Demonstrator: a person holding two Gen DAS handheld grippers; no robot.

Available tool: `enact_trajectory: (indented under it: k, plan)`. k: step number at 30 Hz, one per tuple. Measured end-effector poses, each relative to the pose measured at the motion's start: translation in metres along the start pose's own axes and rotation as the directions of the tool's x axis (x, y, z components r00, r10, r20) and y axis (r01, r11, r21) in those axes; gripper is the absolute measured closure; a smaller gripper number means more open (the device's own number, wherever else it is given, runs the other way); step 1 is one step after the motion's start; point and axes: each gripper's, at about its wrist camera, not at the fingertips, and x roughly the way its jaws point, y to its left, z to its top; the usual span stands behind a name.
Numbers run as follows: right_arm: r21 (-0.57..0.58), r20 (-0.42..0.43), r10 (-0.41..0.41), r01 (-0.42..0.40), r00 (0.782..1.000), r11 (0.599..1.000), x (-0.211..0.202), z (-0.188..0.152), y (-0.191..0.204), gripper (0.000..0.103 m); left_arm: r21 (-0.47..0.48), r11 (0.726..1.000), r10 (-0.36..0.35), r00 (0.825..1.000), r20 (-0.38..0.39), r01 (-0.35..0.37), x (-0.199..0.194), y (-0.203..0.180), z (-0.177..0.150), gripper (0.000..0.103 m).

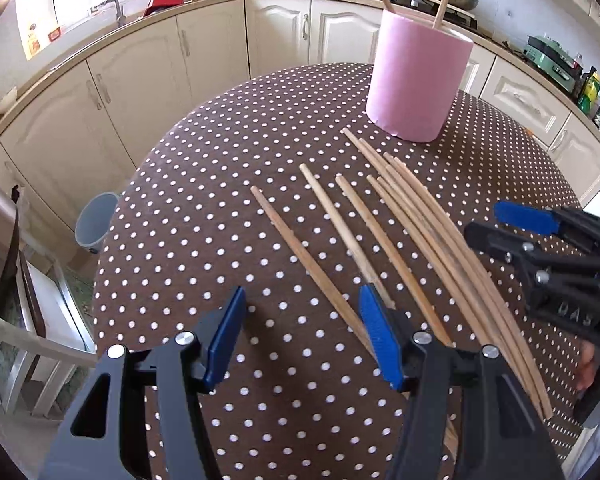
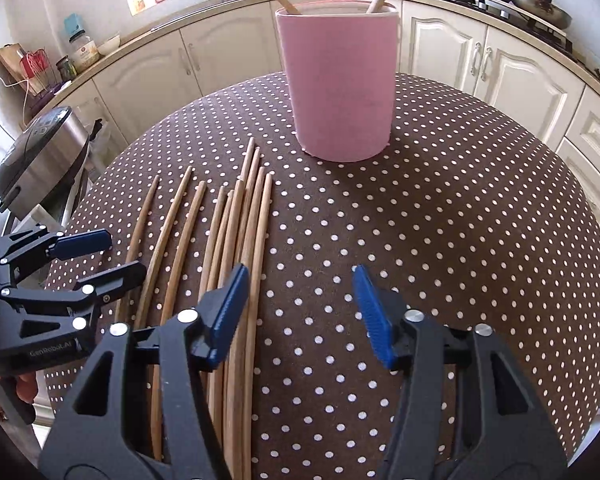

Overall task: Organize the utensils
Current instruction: 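Return both grippers to the pile and each grasp another chopstick, then lift both held chopsticks upright above the pink cup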

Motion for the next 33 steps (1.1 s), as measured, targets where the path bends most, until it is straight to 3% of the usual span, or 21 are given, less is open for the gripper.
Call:
enact_trajectory:
  k: [1, 3, 9, 14, 17, 21, 24, 31, 33]
  plan:
    - [-0.008, -0.007, -0.005, 0.005, 1.0, 1.0, 0.002, 0.003, 0.003, 0.061, 0.004, 1.0, 0.0, 1.0, -0.001, 0.0, 0.0, 0.0, -0.001, 0.044]
    - [-0.027, -0.018, -0.006, 0.005, 1.0, 1.0, 0.004, 0.006, 0.004, 0.065, 0.006, 1.0, -0.004, 1.0, 0.001, 0.004, -0.001, 0.002, -0.002, 0.044]
    - [-0.051, -0.055, 0.013, -0.016, 0.998, 0.999, 0.013, 0.014, 0.012, 0.066, 0.008, 1.0, 0.011, 1.0, -0.01, -0.011, -0.003, 0.008, -0.003, 0.044]
    - [-0.098, -0.067, -0.022, 0.015, 0.998, 0.995, 0.023, 0.021, 0.027, 0.068, -0.027, 0.999, -0.037, 0.999, -0.007, 0.037, -0.004, 0.017, -0.003, 0.045]
    - [-0.12, -0.083, -0.039, 0.029, 0.996, 0.992, 0.03, 0.029, 0.038, 0.072, -0.027, 0.999, -0.019, 1.0, -0.011, 0.019, -0.002, 0.02, 0.001, 0.056]
    - [-0.166, -0.108, -0.053, 0.035, 0.993, 0.986, 0.038, 0.038, 0.052, 0.092, -0.055, 0.998, -0.013, 1.0, -0.014, 0.013, 0.0, 0.028, 0.006, 0.074]
    - [-0.18, -0.116, -0.059, 0.037, 0.992, 0.983, 0.048, 0.048, 0.065, 0.095, -0.074, 0.997, 0.0, 1.0, -0.01, 0.0, 0.002, 0.032, 0.009, 0.087]
    - [-0.143, -0.118, -0.02, 0.003, 0.993, 0.99, 0.052, 0.054, 0.065, 0.097, -0.079, 0.997, -0.009, 1.0, -0.002, 0.009, 0.004, 0.034, 0.013, 0.093]
    - [-0.135, -0.109, -0.009, -0.006, 0.994, 0.991, 0.046, 0.05, 0.059, 0.097, -0.093, 0.994, -0.052, 0.999, -0.009, 0.051, 0.004, 0.034, 0.015, 0.097]
